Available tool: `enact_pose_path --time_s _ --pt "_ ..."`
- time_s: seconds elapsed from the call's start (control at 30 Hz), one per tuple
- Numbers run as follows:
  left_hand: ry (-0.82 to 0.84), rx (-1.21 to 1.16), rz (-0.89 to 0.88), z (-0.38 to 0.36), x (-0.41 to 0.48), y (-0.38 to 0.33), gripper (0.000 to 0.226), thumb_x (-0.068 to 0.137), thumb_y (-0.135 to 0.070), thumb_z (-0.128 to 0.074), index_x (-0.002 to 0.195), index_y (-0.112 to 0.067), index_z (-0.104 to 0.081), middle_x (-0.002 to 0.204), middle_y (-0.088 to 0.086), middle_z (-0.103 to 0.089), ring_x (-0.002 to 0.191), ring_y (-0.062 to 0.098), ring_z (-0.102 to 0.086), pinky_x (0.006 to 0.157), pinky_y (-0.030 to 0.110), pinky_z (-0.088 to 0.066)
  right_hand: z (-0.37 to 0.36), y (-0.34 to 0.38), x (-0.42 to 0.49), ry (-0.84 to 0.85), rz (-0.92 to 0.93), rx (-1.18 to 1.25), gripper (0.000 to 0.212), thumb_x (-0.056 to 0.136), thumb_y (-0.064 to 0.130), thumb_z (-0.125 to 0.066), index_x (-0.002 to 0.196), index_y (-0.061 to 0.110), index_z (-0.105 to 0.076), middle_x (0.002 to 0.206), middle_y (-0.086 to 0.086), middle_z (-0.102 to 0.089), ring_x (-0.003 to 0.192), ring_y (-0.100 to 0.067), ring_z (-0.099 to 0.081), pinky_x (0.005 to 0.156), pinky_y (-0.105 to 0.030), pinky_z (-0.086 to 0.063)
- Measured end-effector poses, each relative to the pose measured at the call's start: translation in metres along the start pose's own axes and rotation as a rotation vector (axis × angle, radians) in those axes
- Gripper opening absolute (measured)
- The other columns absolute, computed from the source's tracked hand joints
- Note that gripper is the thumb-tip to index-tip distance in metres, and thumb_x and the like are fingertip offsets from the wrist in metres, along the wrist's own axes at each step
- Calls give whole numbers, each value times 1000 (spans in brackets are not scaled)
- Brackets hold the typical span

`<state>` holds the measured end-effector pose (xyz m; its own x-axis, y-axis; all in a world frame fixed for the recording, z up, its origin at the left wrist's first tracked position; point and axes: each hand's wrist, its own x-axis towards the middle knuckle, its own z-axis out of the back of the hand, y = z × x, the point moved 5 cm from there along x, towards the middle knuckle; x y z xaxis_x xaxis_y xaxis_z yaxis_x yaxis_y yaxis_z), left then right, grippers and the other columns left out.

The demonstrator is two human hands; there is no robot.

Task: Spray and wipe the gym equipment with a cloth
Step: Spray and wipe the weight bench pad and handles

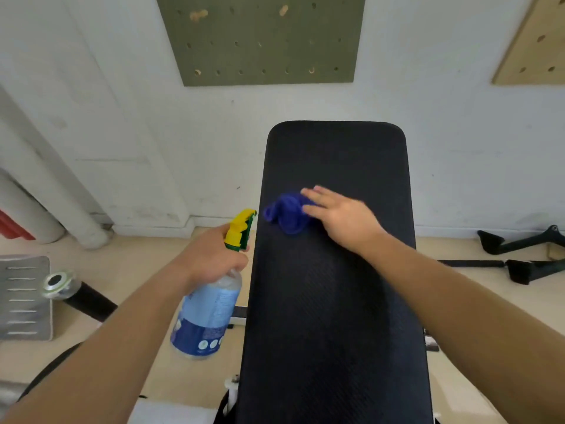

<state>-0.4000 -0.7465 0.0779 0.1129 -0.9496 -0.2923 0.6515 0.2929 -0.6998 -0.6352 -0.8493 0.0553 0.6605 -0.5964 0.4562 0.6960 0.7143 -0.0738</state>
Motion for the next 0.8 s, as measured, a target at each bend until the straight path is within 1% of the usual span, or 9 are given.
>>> enact_pose_path --time_s 0.07,0.1,0.2,0.3,0.37,0.43,0.53,0.7,0.8 --pt "-14 5 -16 8 3 -6 48 53 -23 -64 100 -19 -71 99 5 -77 95 30 -71 84 43 -57 9 -36 16 -42 -288 -13 45 93 3 -51 133 20 -63 152 -7 -47 139 -31 -44 101 -47 -51" --pt "-18 -3 -20 12 4 -7 49 52 -24 -64 101 -17 -71 101 7 -77 98 31 -71 86 45 -57 7 -26 18 -48 -308 16 45 91 0 -56 131 19 -64 149 -10 -50 138 -34 -46 100 -48 -50" --pt "-29 -43 -51 20 8 -7 52 52 -21 -65 104 -14 -71 105 9 -77 104 34 -70 92 49 -56 -25 62 -18 -35 128 35 40 81 2 -71 119 16 -71 136 -14 -61 127 -36 -56 97 -47 -53" --pt "-40 -68 -65 23 11 -2 55 51 -18 -64 105 -9 -71 104 6 -78 107 33 -69 96 51 -55 -40 86 -46 104 413 41 36 91 9 -58 125 19 -67 143 -9 -56 132 -32 -53 102 -44 -51" --pt "-18 -53 -74 17 13 0 56 50 -19 -65 105 -11 -71 103 6 -78 106 33 -70 96 51 -55 -31 46 -27 -4 294 0 38 92 16 -46 121 20 -70 140 -9 -59 126 -33 -59 95 -46 -55" --pt "19 -31 -93 4 15 -1 56 49 -20 -67 104 -11 -70 106 14 -75 96 34 -71 86 47 -57 -8 -8 -10 -147 -5 -31 38 91 11 -49 122 18 -71 140 -12 -59 125 -36 -59 95 -51 -54" --pt "74 -48 -130 -18 15 -10 56 50 -18 -66 105 -9 -69 113 20 -72 89 34 -69 76 40 -51 11 -45 -22 -154 -383 -22 49 90 -1 -51 132 21 -63 150 -7 -49 136 -30 -47 99 -49 -50" --pt "97 -26 -175 -40 7 -22 78 38 -17 -67 114 -3 -65 121 24 -68 89 31 -68 80 44 -54 -2 3 -54 -59 -164 -76 52 92 -2 -51 137 23 -59 154 -6 -44 141 -30 -42 103 -45 -45" --pt "90 -10 -188 -54 -9 -15 75 42 -15 -67 115 1 -63 123 26 -67 84 27 -62 76 43 -50 7 15 -75 6 -211 -133 56 95 2 -46 143 28 -51 159 -1 -35 144 -26 -37 107 -42 -42"
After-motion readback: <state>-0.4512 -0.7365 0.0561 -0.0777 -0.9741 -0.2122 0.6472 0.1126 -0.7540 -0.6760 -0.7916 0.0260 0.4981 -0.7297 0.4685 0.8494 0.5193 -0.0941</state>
